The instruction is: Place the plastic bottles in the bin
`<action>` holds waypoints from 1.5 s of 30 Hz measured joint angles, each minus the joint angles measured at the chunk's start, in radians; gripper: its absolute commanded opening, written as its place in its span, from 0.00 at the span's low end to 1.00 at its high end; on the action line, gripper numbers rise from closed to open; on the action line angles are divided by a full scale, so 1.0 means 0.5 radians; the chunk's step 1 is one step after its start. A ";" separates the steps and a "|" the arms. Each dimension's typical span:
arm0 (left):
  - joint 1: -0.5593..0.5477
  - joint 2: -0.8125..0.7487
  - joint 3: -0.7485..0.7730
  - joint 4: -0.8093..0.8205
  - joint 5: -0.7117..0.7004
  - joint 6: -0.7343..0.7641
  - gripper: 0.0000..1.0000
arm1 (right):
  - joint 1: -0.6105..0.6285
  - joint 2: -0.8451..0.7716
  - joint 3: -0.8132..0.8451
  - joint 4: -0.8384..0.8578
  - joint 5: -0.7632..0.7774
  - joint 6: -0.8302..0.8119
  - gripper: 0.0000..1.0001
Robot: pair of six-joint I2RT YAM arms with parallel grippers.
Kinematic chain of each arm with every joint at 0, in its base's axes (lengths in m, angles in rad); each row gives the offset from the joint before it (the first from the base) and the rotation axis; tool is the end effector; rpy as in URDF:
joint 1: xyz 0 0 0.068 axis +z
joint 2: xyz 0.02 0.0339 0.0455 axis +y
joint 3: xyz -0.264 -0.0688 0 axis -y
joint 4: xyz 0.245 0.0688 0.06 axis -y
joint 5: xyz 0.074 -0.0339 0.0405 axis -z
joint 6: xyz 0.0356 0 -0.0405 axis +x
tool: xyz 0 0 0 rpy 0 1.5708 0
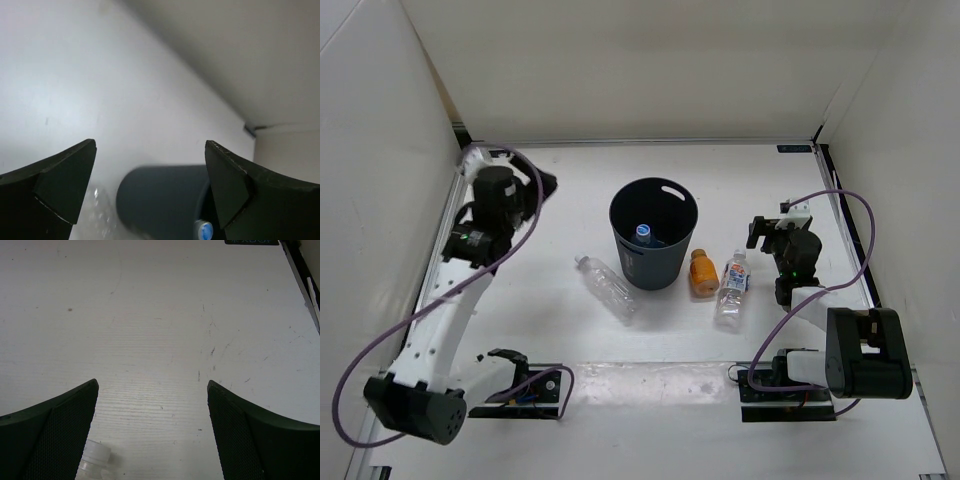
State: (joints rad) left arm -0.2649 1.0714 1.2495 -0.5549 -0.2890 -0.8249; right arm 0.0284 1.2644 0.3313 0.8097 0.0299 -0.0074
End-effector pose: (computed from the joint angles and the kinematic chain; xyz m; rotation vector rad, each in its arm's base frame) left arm 0.2194 -0.0490 0.4079 -0.7233 1.8185 -0.4438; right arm 0.2431 0.0058 0.1906 -0.0079 1.6941 -0.0096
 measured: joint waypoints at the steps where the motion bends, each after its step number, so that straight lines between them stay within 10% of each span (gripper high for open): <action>1: 0.020 0.001 -0.124 -0.015 0.080 -0.082 1.00 | 0.000 0.000 0.000 0.000 0.000 0.000 0.90; 8: -0.038 0.258 -0.785 -0.064 0.473 -0.523 1.00 | 0.000 0.000 0.000 0.000 0.000 0.000 0.90; 27: -0.173 0.944 -0.701 0.012 0.916 -0.603 1.00 | -0.001 0.000 0.000 0.000 -0.001 0.000 0.90; 45: -0.195 1.178 -0.529 -0.094 1.064 -0.430 0.59 | -0.004 0.000 0.000 0.000 -0.014 0.000 0.90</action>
State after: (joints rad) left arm -0.3626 1.6604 0.9848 -0.6018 0.2432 -1.0401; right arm 0.0265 1.2644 0.3313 0.8097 0.0231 -0.0074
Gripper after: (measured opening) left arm 0.694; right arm 0.905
